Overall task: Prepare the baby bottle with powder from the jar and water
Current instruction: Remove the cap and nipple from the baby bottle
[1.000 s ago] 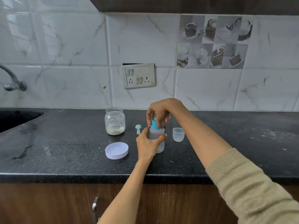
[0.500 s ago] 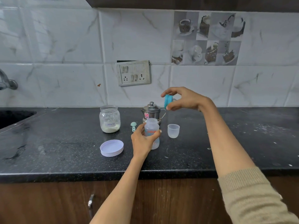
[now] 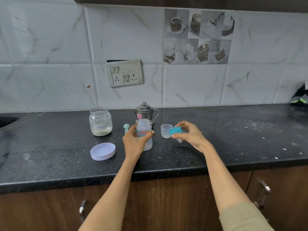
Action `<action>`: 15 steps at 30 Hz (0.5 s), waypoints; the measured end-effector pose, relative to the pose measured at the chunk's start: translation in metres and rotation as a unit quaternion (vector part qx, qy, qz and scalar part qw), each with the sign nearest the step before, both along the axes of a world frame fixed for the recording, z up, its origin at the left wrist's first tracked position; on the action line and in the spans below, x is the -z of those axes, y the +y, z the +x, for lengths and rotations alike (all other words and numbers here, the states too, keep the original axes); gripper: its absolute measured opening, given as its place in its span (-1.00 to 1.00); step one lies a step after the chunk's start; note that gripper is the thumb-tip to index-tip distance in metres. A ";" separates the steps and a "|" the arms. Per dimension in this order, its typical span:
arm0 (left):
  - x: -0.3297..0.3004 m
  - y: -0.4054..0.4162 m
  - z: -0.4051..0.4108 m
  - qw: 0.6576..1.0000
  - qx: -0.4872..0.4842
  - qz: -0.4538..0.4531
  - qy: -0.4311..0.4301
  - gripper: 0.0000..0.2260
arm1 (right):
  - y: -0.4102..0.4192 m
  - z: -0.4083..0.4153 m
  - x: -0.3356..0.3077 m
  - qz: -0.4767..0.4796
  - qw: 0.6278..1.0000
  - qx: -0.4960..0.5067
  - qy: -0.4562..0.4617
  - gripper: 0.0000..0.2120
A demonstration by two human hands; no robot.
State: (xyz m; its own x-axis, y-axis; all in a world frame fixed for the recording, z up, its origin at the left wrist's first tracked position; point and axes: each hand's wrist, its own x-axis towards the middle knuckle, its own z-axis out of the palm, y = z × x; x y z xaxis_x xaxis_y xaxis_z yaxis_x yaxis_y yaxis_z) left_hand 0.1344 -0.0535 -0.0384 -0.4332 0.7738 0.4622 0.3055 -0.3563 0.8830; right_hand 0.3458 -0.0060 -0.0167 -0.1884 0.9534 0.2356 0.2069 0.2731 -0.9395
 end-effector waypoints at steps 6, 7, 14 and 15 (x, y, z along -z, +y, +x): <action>0.000 0.001 0.000 1.000 -0.004 0.001 0.005 -0.59 | -0.003 -0.003 0.007 0.000 0.998 -0.017 -0.063 -0.53; 0.000 0.001 0.000 1.000 -0.004 0.001 0.006 -0.59 | -0.002 -0.004 0.007 0.001 0.997 -0.020 -0.074 -0.52; -0.001 0.000 0.000 1.000 -0.005 -0.003 0.009 -0.64 | 0.001 -0.007 0.009 0.007 0.991 -0.040 -0.127 -0.53; -0.002 -0.001 0.000 1.000 -0.006 -0.004 0.010 -0.64 | 0.002 -0.007 0.009 0.010 0.991 -0.042 -0.130 -0.53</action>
